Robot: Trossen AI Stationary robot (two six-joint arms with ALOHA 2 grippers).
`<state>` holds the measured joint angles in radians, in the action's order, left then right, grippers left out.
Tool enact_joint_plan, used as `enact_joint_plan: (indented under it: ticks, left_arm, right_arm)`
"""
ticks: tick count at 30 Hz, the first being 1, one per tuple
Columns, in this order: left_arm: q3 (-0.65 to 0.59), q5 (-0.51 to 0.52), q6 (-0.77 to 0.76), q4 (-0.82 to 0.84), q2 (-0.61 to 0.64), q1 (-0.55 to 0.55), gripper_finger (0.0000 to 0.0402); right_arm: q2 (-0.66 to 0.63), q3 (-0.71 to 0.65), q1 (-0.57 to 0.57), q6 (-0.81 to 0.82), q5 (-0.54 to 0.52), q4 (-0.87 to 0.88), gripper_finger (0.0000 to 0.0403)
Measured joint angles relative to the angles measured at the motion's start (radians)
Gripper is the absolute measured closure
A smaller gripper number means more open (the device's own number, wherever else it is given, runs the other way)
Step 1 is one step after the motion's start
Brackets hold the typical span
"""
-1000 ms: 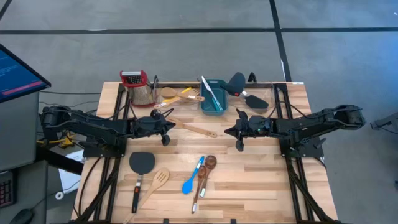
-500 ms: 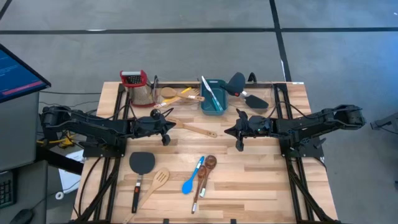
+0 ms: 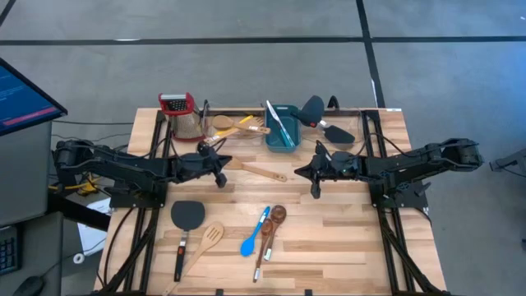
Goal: Pick & Place Kitchen Items
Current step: Put the brown slotted spoon into the left transparent bin
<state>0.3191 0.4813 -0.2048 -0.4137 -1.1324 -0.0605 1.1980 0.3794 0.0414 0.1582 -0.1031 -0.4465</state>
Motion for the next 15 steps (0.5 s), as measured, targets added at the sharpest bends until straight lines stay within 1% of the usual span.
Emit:
enact_joint_plan:
  ticks: [10,15]
  left_arm:
    - [0.000,-0.008,-0.002,-0.007,-0.012,-0.022,0.0400]
    - [-0.001,-0.008,-0.002,-0.008,-0.081,-0.042,0.0400]
  right_arm:
    - [0.000,0.000,-0.001,0.000,0.001,-0.006,0.0403]
    - [0.000,0.000,-0.003,0.000,0.001,-0.011,0.0403]
